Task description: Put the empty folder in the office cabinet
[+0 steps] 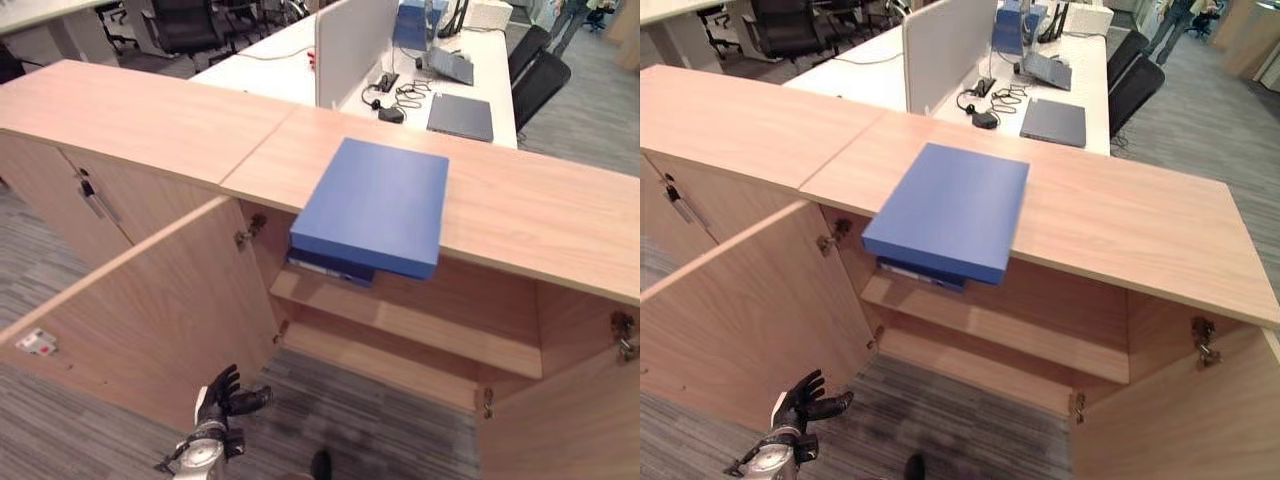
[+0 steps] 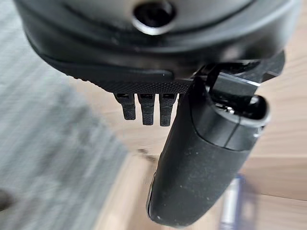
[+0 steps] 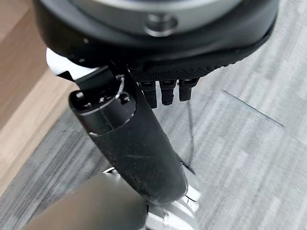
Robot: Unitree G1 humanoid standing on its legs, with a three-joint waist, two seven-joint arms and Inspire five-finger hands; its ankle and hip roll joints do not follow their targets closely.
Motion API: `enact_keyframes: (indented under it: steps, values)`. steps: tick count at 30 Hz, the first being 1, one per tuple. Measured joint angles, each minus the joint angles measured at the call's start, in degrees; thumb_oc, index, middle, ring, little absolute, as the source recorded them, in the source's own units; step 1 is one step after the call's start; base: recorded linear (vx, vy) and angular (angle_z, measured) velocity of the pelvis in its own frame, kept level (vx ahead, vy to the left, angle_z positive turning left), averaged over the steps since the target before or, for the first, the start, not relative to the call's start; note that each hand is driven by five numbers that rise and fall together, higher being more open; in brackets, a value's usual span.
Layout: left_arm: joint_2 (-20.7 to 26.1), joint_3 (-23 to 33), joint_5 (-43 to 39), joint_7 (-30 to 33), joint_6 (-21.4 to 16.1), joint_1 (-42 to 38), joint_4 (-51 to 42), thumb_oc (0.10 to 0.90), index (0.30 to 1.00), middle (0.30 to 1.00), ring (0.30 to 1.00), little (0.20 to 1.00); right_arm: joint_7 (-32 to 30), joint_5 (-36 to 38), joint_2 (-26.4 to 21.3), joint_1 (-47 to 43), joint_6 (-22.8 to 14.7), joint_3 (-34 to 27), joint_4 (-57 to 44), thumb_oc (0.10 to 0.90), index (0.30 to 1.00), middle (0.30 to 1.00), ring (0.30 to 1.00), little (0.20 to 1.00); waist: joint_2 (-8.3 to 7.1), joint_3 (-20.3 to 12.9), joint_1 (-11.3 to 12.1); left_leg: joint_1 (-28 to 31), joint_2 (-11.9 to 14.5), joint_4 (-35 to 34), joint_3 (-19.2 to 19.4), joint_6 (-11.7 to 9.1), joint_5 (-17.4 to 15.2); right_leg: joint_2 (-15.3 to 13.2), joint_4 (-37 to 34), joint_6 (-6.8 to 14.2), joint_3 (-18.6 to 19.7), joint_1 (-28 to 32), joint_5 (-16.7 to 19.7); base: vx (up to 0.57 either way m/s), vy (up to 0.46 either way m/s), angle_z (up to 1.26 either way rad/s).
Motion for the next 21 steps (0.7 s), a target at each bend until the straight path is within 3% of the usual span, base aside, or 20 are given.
enact_keyframes:
  steps: [1, 2, 3, 4, 7, 8, 9, 10, 15, 21]
  values:
    - [1.69, 0.07, 0.08, -0.04, 1.44, 0.13, -3.49, 0.800, 0.900, 0.900, 0.900, 0.900, 0.03, -1.45, -1.10, -1.03, -0.01, 0.60, -0.32, 0.800, 0.900, 0.900, 0.900, 0.900, 0.47, -0.08, 0.02, 1.21, -0.89, 0.23, 0.54, 1.45, -0.62, -3.63, 13.86, 0.37, -0.05, -5.67, -0.28, 0.10, 0.278, -0.03]
    - [2.26, 0.07, 0.26, -0.03, 1.73, 0.10, -4.34, 0.800, 0.900, 0.900, 0.900, 0.900, 0.03, -1.72, -1.24, -1.28, -0.04, 0.91, -0.31, 0.800, 0.900, 0.900, 0.900, 0.900, 0.46, -0.02, -0.07, 1.53, -1.30, 0.24, 0.58, 1.77, -0.75, -4.92, 17.61, 0.47, -0.01, -7.23, -0.33, 0.12, 0.202, -0.09]
    - [3.74, 0.09, 1.43, 0.02, 3.62, 0.42, -8.22, 0.800, 0.900, 0.900, 0.900, 0.900, 0.05, -2.14, -1.58, -1.75, 0.03, 1.77, -0.29, 0.800, 0.900, 0.900, 0.900, 0.900, -0.09, 0.36, 0.39, 2.28, -2.20, 0.65, 1.11, 2.74, -1.08, -8.04, 24.92, 1.80, -0.74, -10.33, 0.53, 0.00, 0.017, -0.07]
    - [5.01, -0.07, 3.01, -0.17, 3.58, 0.96, -10.97, 0.800, 0.900, 0.900, 0.900, 0.900, 0.09, -3.22, -1.93, -2.18, 0.12, 2.10, -0.29, 0.800, 0.900, 0.900, 0.900, 0.900, -0.30, 0.30, 0.83, 2.93, -2.71, 0.63, 1.72, 2.88, -1.07, -10.45, 27.08, 2.26, -2.95, -11.32, 0.06, 0.05, -0.029, -0.10]
    - [7.24, 0.25, 5.63, -0.21, 3.81, 1.38, -18.72, 0.800, 0.900, 0.900, 0.900, 0.900, 0.33, -4.34, -2.44, -2.21, 0.13, 2.67, -0.34, 0.800, 0.900, 0.900, 0.900, 0.900, 0.21, 0.60, 1.48, 3.47, -2.42, 0.94, 1.45, 1.78, -1.71, -9.81, 19.12, 3.14, -5.05, -12.07, -0.38, -0.10, -0.129, 0.00]
    - [7.85, 0.22, 6.46, -0.43, 3.88, 1.42, -20.20, 0.800, 0.900, 0.900, 0.900, 0.900, 0.41, -4.31, -2.32, -2.22, 0.09, 2.65, -0.33, 0.800, 0.900, 0.900, 0.900, 0.900, 0.50, 0.82, 1.41, 3.41, -2.20, 1.11, 1.19, 1.93, -1.58, -8.39, 16.90, 3.04, -4.83, -12.16, -0.47, 0.00, -0.091, 0.14]
    - [10.02, 0.34, 9.94, -2.15, 3.86, 1.34, -25.46, 0.800, 0.900, 0.900, 0.900, 0.900, 0.74, -4.26, -2.54, -2.98, 0.04, 2.35, -1.56, 0.800, 0.900, 0.900, 0.900, 0.900, 1.50, 1.94, 1.08, 2.95, -0.98, 1.70, 0.87, 1.21, -1.70, -4.41, 8.65, 2.73, -3.98, -11.85, 0.31, 0.01, -0.116, 0.12]
    - [11.10, 0.37, 11.09, -2.74, 3.86, 1.53, -27.81, 0.800, 0.900, 0.900, 0.900, 0.900, 0.80, -4.25, -2.17, -2.79, -0.01, 2.09, -1.83, 0.800, 0.900, 0.900, 0.900, 0.900, 1.66, 2.18, 1.12, 2.96, -0.93, 1.78, 0.78, 1.04, -1.80, -3.04, 5.84, 3.22, -3.35, -11.88, 0.68, 0.02, -0.095, 0.13]
    - [16.33, 1.23, 17.16, -6.18, 2.71, 1.94, -39.59, 0.800, 0.900, 0.900, 0.900, 0.900, 1.14, -4.21, -1.30, -2.09, 0.04, 1.24, -1.79, 0.800, 0.900, 0.900, 0.900, 0.900, 1.74, 2.93, 1.83, 2.89, -0.39, 1.44, 1.10, 0.48, -2.29, 0.07, -2.79, 1.54, -3.56, -9.20, 5.63, 0.05, -0.127, -0.05]
    - [16.42, 6.30, 26.99, -5.08, -0.79, 1.63, -50.42, 0.800, 0.900, 0.900, 0.900, 0.900, 1.59, -4.19, 0.55, -0.96, -0.12, 2.07, -1.51, 0.800, 0.900, 0.900, 0.900, 0.900, 0.20, 2.35, 2.45, 3.00, 0.94, 1.10, 1.10, -0.93, -2.57, 2.92, -10.83, 0.19, -3.77, -6.07, 11.01, 0.04, -0.099, -0.04]
